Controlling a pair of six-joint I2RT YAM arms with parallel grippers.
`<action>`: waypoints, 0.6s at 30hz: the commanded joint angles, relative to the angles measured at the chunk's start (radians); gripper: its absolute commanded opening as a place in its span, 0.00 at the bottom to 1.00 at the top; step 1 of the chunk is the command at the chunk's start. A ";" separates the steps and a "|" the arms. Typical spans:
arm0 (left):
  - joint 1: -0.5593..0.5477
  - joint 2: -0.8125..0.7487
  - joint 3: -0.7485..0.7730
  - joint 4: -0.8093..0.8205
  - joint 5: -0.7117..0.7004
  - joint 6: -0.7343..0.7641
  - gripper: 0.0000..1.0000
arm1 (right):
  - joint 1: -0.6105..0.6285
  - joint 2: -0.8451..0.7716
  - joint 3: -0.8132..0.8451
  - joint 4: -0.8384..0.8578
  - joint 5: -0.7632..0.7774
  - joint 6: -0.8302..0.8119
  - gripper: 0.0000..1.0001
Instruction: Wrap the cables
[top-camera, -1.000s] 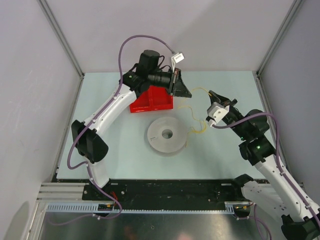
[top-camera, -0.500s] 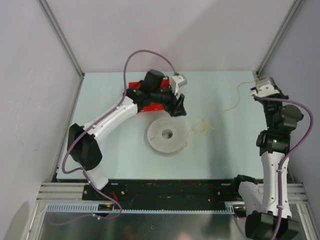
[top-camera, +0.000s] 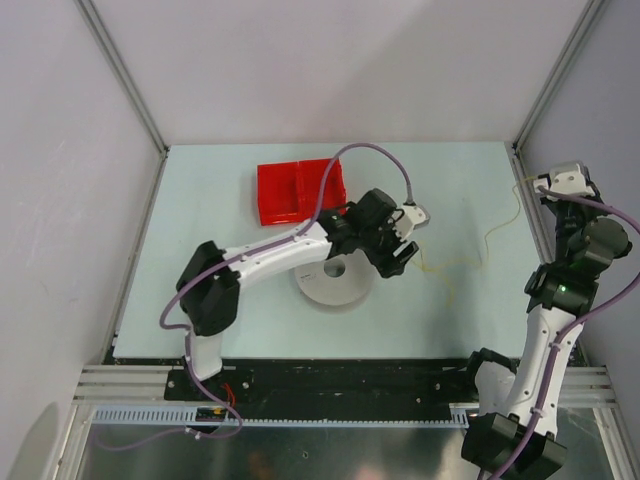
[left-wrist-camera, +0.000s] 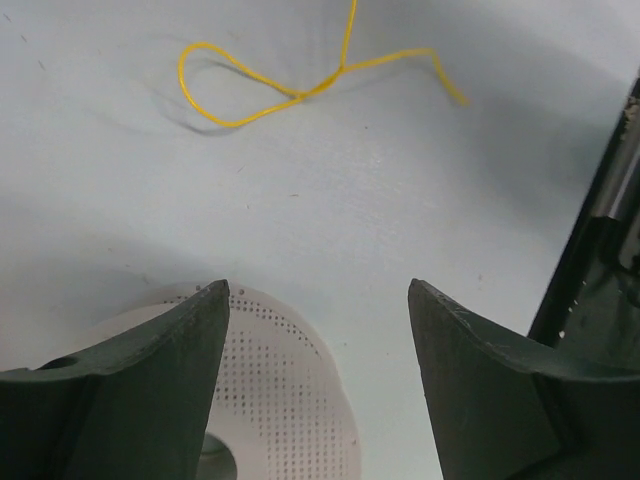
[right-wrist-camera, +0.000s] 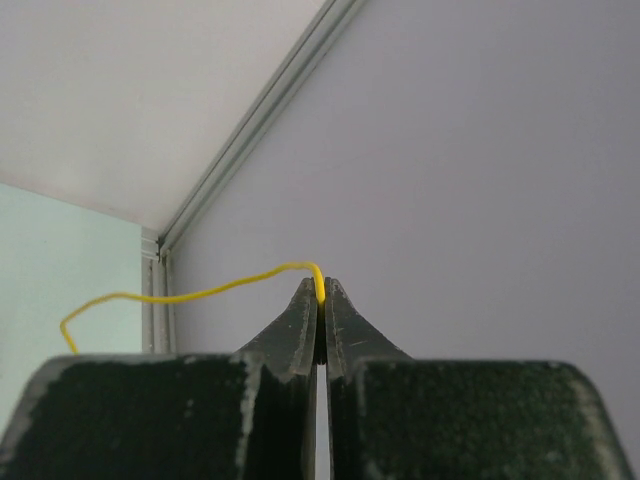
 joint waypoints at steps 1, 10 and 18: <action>-0.040 0.078 0.071 0.036 -0.080 -0.116 0.76 | -0.014 -0.027 0.050 -0.015 -0.029 0.033 0.00; -0.103 0.082 -0.088 0.414 -0.071 -0.376 0.81 | -0.016 -0.042 0.050 -0.127 -0.119 0.078 0.00; -0.183 0.146 -0.163 0.659 -0.164 -0.500 0.80 | -0.015 -0.048 0.050 -0.276 -0.302 0.114 0.00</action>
